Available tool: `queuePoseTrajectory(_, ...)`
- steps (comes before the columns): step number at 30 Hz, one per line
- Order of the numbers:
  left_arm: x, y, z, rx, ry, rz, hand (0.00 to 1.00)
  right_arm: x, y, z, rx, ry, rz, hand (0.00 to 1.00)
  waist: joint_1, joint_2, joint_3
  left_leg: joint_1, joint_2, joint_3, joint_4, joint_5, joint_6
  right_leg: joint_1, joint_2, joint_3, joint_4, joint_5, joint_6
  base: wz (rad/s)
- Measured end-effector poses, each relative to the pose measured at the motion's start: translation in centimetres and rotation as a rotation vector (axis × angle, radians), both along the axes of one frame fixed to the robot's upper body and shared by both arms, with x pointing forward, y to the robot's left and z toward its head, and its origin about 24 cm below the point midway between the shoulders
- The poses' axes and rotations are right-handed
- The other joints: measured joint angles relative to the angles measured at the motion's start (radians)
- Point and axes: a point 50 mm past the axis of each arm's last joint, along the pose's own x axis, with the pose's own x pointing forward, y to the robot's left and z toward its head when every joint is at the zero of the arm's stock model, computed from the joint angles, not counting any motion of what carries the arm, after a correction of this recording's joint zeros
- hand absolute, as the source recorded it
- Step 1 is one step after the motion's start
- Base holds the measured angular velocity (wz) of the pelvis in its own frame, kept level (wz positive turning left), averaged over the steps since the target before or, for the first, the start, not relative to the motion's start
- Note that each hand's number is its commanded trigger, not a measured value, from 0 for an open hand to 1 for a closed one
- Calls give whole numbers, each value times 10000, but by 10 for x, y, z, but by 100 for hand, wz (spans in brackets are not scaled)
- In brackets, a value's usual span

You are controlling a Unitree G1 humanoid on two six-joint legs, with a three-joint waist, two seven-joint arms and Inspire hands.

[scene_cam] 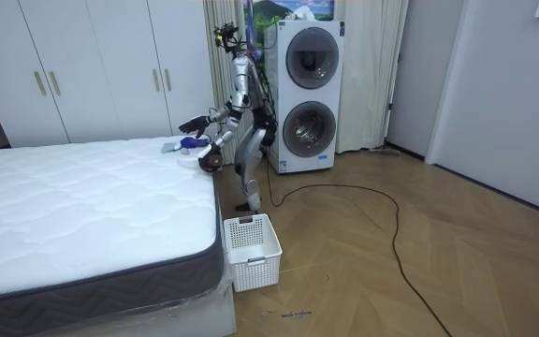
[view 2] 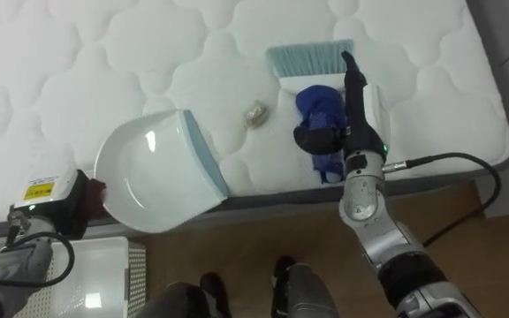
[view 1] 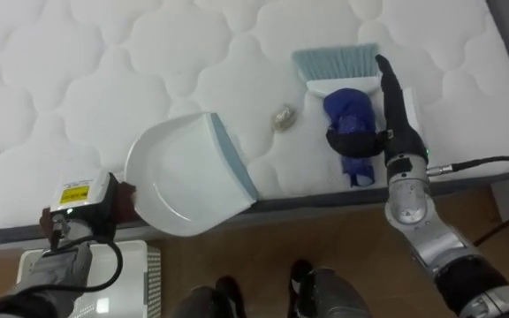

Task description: Clean bed

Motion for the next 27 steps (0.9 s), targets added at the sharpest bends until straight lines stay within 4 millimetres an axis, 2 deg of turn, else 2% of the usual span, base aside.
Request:
queuePoseTrajectory(16,8,-6,6,-182,-168,-233,100,-4,-6,-15,149,893,-18,0,219,121,59,-207,2,-187,42,-2,-9,-53,-41,-218,9,-101,-41,3)
queuePoseTrajectory(27,9,-7,6,-242,-209,-287,100,-5,-9,-20,345,1313,-93,0,294,120,59,-345,-20,-155,61,-10,-17,-234,-119,-231,189,-199,-61,1)
